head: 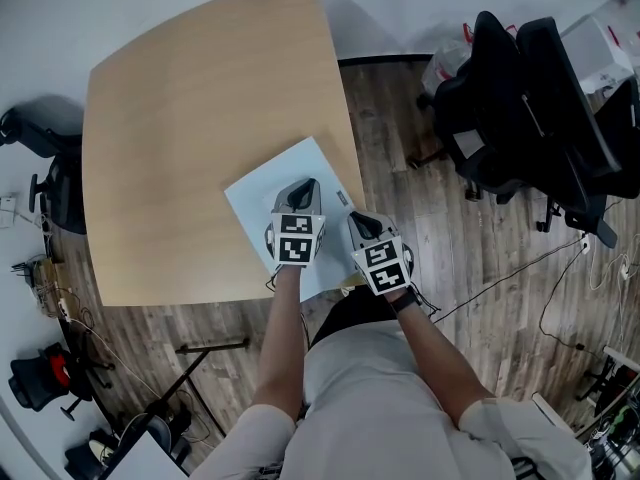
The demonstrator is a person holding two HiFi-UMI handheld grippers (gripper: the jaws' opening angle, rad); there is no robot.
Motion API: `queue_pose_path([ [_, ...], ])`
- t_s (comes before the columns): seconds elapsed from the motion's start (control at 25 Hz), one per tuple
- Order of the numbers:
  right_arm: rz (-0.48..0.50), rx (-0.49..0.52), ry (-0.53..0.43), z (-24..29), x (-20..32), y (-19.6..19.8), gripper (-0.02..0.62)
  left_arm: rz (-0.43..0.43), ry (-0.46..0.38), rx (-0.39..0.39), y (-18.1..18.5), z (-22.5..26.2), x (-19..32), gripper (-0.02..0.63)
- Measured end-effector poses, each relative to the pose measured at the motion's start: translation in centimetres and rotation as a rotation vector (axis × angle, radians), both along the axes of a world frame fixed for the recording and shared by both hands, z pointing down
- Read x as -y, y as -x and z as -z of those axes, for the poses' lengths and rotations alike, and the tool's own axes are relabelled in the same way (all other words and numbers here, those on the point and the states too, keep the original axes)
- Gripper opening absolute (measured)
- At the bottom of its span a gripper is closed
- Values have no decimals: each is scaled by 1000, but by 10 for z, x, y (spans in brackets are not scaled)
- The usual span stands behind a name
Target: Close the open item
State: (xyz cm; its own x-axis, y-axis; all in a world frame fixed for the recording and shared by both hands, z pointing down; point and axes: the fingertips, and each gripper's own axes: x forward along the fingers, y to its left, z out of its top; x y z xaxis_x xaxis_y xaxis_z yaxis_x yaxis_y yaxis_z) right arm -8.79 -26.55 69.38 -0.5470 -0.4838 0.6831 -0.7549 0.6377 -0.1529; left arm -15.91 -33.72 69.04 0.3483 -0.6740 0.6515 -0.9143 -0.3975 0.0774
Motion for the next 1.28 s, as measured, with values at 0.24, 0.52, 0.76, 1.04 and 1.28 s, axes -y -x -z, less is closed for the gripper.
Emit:
queue_pose_path([
  [0.24, 13, 15, 3, -2, 2, 0, 14, -20, 91, 45, -4, -21, -2, 9],
  [0.52, 19, 40, 12, -7, 3, -1, 14, -27, 146, 56, -5, -30, 0, 9],
  [0.76, 14, 53, 25, -7, 4, -4, 14, -24, 131, 76, -7, -31, 1, 9],
  [1.04, -6, 89, 30, 10, 7, -7, 14, -23, 98, 5, -7, -9, 1, 9],
  [1.28, -20, 139, -69, 53, 15, -7, 14, 66, -1, -48, 10, 37, -12, 9],
])
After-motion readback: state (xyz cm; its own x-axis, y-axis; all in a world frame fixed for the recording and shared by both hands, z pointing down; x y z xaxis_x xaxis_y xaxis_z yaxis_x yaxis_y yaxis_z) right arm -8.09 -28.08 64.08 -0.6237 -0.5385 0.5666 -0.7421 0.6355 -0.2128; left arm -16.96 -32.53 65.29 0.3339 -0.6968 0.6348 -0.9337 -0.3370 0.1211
